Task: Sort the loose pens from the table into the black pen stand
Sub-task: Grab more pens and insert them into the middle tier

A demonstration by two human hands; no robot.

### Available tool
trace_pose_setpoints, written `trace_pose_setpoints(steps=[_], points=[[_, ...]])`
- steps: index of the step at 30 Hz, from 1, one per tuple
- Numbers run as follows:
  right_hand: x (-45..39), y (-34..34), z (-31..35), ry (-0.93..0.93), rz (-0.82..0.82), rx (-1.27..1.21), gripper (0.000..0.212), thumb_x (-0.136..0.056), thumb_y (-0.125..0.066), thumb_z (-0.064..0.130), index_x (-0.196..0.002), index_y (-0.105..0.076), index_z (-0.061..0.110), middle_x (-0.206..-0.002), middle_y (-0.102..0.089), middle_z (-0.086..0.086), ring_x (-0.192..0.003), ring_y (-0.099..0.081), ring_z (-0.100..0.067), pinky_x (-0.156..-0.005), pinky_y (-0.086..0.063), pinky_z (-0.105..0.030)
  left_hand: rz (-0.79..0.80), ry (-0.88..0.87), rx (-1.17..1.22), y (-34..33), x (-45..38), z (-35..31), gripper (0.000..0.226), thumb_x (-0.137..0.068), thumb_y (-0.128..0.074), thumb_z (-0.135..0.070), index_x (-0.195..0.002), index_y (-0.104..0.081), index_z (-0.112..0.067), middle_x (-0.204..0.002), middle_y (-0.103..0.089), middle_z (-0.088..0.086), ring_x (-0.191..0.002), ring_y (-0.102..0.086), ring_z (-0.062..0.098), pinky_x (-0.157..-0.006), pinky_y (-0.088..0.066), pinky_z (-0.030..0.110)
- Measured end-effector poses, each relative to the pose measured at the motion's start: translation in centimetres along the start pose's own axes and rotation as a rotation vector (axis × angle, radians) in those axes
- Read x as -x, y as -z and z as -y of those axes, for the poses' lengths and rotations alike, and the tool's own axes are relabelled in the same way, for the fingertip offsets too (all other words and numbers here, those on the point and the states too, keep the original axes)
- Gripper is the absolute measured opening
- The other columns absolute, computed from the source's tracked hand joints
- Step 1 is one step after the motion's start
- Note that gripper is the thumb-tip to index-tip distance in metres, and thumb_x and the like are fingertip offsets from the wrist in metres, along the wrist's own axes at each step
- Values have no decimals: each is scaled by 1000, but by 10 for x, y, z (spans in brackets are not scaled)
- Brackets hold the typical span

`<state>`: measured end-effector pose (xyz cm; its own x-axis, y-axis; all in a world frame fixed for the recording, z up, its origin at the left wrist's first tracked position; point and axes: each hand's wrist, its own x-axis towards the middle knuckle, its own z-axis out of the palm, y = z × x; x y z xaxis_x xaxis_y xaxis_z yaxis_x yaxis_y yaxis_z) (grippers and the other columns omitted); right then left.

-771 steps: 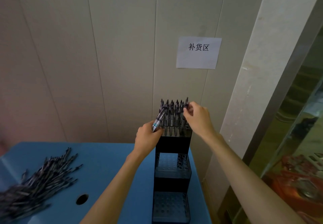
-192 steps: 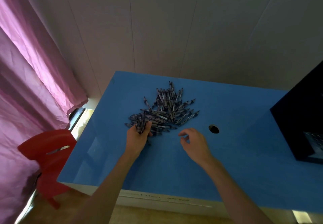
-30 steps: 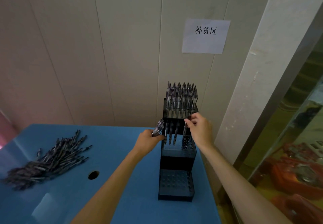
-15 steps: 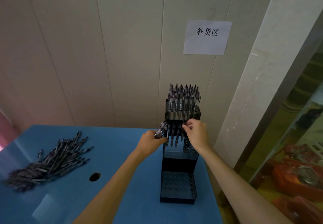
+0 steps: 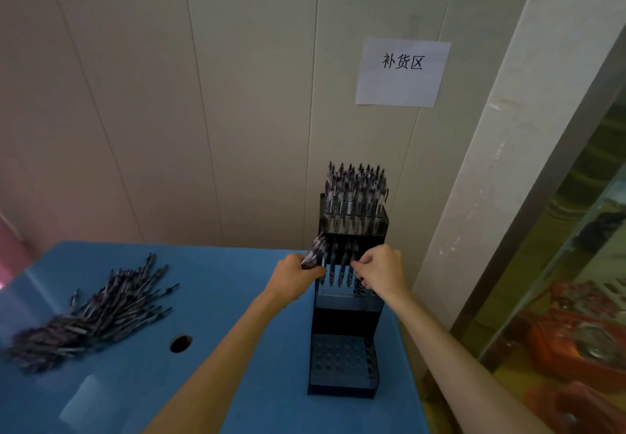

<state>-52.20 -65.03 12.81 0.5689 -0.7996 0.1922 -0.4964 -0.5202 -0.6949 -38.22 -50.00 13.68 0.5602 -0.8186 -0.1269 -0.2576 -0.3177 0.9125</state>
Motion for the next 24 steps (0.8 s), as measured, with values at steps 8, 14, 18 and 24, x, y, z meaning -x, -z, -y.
trace_pose_setpoints(steps=[8, 14, 18, 24], points=[[19, 15, 36, -86, 388, -515, 7, -89, -74, 27, -95, -77, 29, -92, -76, 9, -85, -66, -3, -74, -52, -23, 56, -37, 15, -11, 2, -13, 29, -92, -67, -31, -83, -63, -5, -48, -43, -3, -40, -36, 11, -43, -32, 27], [26, 11, 30, -119, 297, -595, 8, -90, -72, 27, -93, -78, 23, -90, -77, 7, -90, -67, -10, -83, -52, -31, 111, -73, -2, -18, 7, -19, 30, -92, -69, -32, -70, -60, -13, -52, -51, 2, -41, -42, 12, -46, -38, 27], [26, 8, 29, -132, 224, -662, 11, -93, -70, 25, -97, -78, 19, -93, -77, 4, -91, -69, -12, -77, -52, -27, 111, -76, -3, -17, 8, -21, 30, -92, -69, -34, -72, -62, -14, -54, -55, 4, -40, -43, 11, -44, -37, 25], [26, 6, 34, -185, 152, -957, 13, -94, -67, 15, -102, -76, 9, -99, -77, -9, -96, -72, -22, -83, -55, -30, 67, -74, -26, -14, 6, -24, 25, -93, -69, -31, -79, -63, -10, -52, -48, 0, -38, -37, 9, -42, -33, 25]])
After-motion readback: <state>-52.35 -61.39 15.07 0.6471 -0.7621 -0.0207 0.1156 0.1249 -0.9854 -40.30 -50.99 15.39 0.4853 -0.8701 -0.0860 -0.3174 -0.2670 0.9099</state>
